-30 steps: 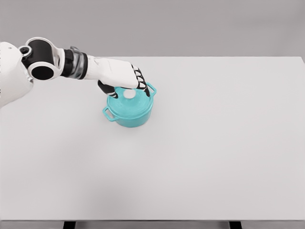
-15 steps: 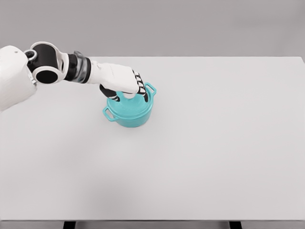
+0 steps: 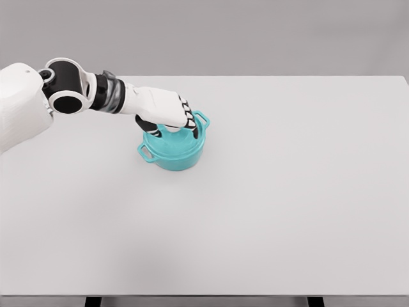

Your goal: Open the lid of the pot with left arm

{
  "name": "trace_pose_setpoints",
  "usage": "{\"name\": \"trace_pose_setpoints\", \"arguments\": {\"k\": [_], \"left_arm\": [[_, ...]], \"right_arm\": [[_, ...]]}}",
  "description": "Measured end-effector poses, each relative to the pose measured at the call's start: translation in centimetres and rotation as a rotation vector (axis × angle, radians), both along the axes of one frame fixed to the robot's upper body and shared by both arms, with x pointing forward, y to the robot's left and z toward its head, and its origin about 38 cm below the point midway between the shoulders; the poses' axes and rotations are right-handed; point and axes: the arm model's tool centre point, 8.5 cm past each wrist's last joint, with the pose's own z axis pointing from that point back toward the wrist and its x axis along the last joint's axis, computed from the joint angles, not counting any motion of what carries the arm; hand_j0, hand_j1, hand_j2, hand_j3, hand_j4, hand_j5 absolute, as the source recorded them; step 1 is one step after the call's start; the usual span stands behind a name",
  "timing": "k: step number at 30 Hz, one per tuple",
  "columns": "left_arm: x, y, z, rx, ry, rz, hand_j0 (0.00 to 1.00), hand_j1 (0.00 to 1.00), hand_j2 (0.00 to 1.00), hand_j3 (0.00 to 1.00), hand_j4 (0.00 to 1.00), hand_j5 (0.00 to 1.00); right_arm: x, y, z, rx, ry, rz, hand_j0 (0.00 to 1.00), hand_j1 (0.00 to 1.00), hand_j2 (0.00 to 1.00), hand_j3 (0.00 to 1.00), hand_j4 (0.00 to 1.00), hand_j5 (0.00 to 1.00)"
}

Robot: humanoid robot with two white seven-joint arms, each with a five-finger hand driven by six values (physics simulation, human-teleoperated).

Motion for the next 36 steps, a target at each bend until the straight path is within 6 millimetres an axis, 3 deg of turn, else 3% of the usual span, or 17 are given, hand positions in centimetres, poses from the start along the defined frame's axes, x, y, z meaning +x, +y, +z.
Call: {"name": "trace_pose_setpoints", "arguments": {"k": [10,23,28,32,36], "left_arm": [[0.0,0.2,-0.6,0.019,-0.001,0.001,0.72,0.72,0.72,0.72,0.72,0.72],[-0.1,0.2,-0.7,0.023,-0.001,-0.006,0.48,0.48,0.48,0.48,0.48,0.48],[-0.1,0.6,-0.5,0.027,-0.004,-0.004,0.46,0.46,0.46,0.46,0.46,0.46],[0.0,2.0,-0.1,0.034,-0.013,0.016,0.46,0.46,0.46,0.46,0.46,0.46],[0.3,5.3,0.8,0.055,-0.031,0.070,0.46,0.46,0.46,0.46,0.46,0.46]], "right_arm": [[0.0,0.0,0.0,0.000,0.000,0.000,1.00,1.00,1.00,1.00,1.00,1.00],[0.0,0.0,0.0,0.000,0.000,0.000,1.00,1.00,1.00,1.00,1.00,1.00],[0.0,0.0,0.0,0.000,0.000,0.000,1.00,1.00,1.00,1.00,1.00,1.00],[0.0,0.0,0.0,0.000,0.000,0.000,1.00,1.00,1.00,1.00,1.00,1.00],[0.0,0.0,0.0,0.000,0.000,0.000,1.00,1.00,1.00,1.00,1.00,1.00]]}}
